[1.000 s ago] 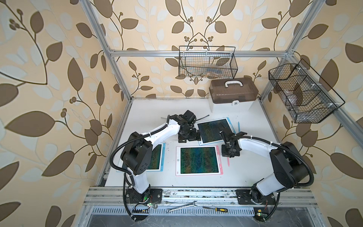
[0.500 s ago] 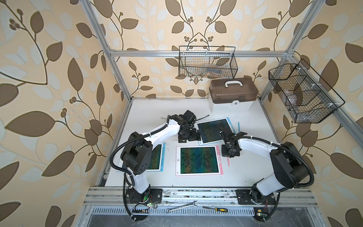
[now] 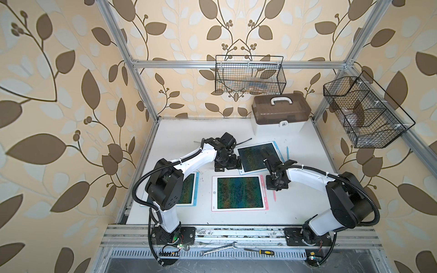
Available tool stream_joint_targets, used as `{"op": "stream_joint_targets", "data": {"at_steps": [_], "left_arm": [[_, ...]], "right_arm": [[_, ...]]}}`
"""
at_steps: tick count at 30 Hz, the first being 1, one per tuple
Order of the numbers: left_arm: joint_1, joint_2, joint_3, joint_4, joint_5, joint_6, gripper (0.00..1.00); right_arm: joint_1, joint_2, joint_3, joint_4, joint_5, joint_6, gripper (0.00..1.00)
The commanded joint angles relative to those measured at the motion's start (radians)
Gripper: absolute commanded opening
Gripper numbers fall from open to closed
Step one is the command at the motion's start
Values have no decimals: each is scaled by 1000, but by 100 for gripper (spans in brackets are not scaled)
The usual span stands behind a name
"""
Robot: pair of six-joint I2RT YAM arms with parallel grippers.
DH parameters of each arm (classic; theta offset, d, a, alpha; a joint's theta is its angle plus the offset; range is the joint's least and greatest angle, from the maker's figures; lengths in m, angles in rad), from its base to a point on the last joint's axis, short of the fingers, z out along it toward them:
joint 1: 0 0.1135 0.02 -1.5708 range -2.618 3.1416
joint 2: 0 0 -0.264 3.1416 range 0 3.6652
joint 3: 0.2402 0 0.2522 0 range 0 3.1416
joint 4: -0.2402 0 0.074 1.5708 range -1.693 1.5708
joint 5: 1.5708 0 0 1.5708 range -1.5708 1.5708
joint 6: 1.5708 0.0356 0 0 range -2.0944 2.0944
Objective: Place the stylus back onto the writing tablet
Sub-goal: Pick up the stylus from the center of the board.
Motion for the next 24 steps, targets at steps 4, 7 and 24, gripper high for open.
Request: {"op": "stream_joint_targets", "data": {"at_steps": [4,7,24], "left_arm": [[10,-12,27,-8,8,4,98],[10,-12,27,-8,8,2,98],[10,-18,15,-3,8,-2,98]], "right_arm": [[13,-26,-18,-12,7,18,0],[19,-26,-19,-14,8,20,0],[55,-50,-21,-11,1,42,0]]}}
